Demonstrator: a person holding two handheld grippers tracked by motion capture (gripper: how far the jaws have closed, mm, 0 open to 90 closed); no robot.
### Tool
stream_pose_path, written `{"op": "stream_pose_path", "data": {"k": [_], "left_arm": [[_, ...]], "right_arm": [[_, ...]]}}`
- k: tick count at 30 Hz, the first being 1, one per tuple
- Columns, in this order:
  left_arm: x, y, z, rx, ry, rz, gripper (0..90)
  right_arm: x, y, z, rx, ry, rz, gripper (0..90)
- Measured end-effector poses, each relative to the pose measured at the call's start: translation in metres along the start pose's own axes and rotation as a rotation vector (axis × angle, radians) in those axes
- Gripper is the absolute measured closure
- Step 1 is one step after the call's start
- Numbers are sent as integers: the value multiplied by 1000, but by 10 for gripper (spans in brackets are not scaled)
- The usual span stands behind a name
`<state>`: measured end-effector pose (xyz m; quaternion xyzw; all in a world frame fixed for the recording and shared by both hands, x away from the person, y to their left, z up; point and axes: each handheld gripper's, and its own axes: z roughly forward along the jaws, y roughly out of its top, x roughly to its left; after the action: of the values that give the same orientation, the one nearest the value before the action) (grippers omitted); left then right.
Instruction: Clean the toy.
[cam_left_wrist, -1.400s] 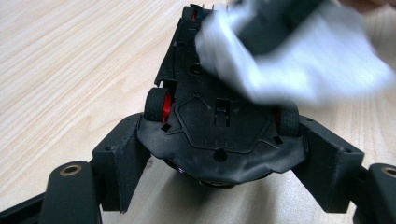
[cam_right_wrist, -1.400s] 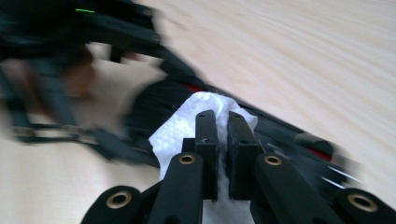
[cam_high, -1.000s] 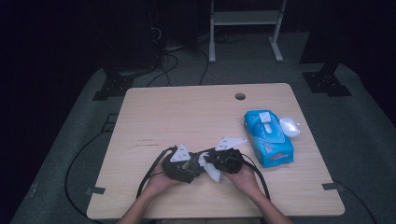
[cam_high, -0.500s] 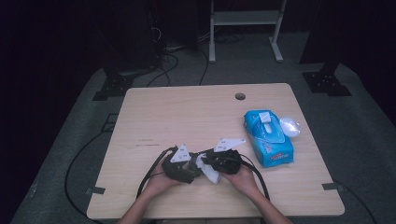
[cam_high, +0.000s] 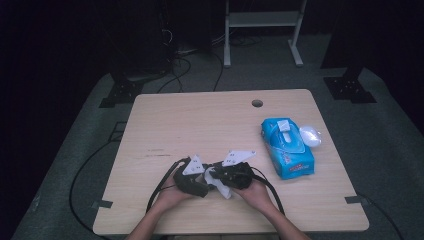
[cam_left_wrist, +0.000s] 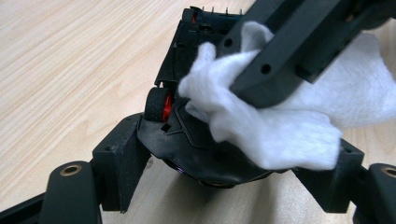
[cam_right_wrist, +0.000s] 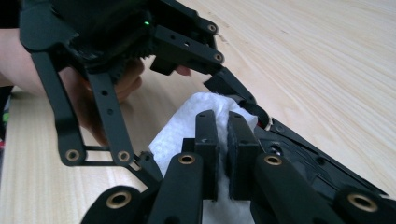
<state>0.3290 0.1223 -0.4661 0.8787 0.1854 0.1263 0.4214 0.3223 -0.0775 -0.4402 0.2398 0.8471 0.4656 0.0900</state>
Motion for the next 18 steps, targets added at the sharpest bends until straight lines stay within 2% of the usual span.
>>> {"op": "stream_pose_path", "data": {"k": [2,4,6,9,12,14,16,18], "left_arm": [[0,1,0,0,1,2,240],[0,1,-1,-1,1,5,240],[-1,1,-2,-9,1,4,239],[-1,3,-2,-17,0,12,239],[-1,2,-2,-17,-1,7,239],[-1,1,-2,-5,-1,11,240],[-1,1,-2,-4,0,12,239],[-2,2,-3,-6,0,10,240]], "right_arm": [[-4,-1,-2,4,-25,7,842],[-11,-3,-7,13,-73,14,842],[-17,-5,-11,15,-91,39,843],[-16,-5,-12,8,-81,38,843],[-4,0,-6,-11,2,11,842],[1,2,-1,-8,22,-7,838],[2,2,0,2,18,-24,839],[-2,1,-2,3,-8,-10,840]]}}
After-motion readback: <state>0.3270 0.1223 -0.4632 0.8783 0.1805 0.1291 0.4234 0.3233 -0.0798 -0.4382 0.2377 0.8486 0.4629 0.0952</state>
